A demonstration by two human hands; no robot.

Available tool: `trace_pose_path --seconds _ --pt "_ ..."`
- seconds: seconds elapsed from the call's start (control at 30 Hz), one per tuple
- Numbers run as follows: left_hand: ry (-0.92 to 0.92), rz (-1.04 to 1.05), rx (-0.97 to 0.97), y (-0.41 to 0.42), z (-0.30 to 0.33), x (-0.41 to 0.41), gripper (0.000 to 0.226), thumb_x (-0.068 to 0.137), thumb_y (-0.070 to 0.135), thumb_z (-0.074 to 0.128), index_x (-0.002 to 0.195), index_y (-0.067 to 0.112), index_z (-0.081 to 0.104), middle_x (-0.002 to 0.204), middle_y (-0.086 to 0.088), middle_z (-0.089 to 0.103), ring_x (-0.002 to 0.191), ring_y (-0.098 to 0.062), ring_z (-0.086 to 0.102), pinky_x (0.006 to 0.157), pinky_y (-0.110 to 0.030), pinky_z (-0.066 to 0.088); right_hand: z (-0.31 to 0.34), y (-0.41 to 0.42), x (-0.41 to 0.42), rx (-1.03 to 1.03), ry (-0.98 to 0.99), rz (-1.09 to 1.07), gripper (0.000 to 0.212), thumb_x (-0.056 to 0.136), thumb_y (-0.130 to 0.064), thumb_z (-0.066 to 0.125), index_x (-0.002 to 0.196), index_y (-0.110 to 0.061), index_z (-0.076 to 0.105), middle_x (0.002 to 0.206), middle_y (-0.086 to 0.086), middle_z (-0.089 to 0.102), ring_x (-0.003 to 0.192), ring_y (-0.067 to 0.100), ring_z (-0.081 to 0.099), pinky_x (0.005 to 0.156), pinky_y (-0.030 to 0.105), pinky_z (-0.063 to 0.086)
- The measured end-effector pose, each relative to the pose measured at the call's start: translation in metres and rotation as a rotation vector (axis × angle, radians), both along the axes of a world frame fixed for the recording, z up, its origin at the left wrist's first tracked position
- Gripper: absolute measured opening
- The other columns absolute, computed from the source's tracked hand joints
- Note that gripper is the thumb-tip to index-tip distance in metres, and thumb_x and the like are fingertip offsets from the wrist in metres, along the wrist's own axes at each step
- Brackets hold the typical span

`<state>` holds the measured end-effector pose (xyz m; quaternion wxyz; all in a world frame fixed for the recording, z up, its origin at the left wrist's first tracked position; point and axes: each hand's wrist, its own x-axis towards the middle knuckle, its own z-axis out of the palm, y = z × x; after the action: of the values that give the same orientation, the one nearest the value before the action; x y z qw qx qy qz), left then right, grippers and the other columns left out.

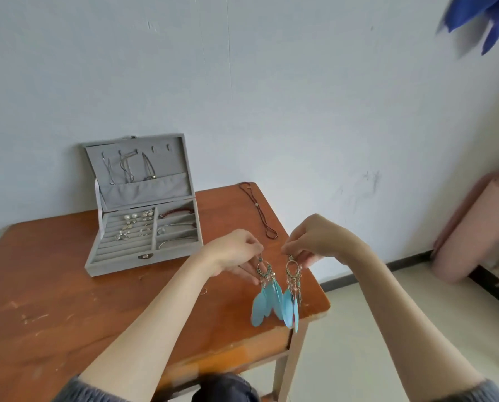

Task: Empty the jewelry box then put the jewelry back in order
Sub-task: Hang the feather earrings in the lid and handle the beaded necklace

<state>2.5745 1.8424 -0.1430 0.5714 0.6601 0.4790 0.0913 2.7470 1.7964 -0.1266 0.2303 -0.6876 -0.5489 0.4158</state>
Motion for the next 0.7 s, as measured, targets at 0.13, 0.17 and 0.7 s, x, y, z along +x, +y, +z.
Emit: trace_pose_path --seconds 0.13,0.17,0.7 --pt "0.114 0.043 0.13 0.01 -0.019 0.01 0.013 0.097 0.021 0.041 0.104 0.011 0.045 0.072 -0.004 0.064 0.05 -0.014 0.064 0.056 -0.024 0.057 -0.032 0.014 0.001 0.062 -0.041 -0.104 0.013 0.079 -0.009 0.068 0.066 -0.012 0.068 0.064 0.007 0.069 0.051 0.015 0.065 0.054 0.02 0.056" --pt "0.123 0.051 0.169 0.013 -0.022 0.012 0.013 0.097 0.022 0.041 0.103 0.013 0.046 0.074 -0.002 0.064 0.052 -0.013 0.064 0.057 -0.024 0.057 -0.037 0.017 0.002 0.078 -0.03 -0.118 0.013 0.079 -0.01 0.068 0.067 -0.011 0.068 0.066 0.007 0.069 0.052 0.015 0.065 0.053 0.02 0.055" --pt "0.266 0.201 0.478 0.042 -0.053 0.033 0.018 0.086 0.029 0.062 0.095 0.015 0.071 0.106 -0.004 0.068 0.098 -0.02 0.061 0.085 -0.033 0.05 -0.085 0.048 -0.001 0.328 -0.1 -0.217 0.007 0.079 -0.017 0.068 0.072 -0.017 0.071 0.066 -0.012 0.06 0.063 0.003 0.056 0.053 0.014 0.043"
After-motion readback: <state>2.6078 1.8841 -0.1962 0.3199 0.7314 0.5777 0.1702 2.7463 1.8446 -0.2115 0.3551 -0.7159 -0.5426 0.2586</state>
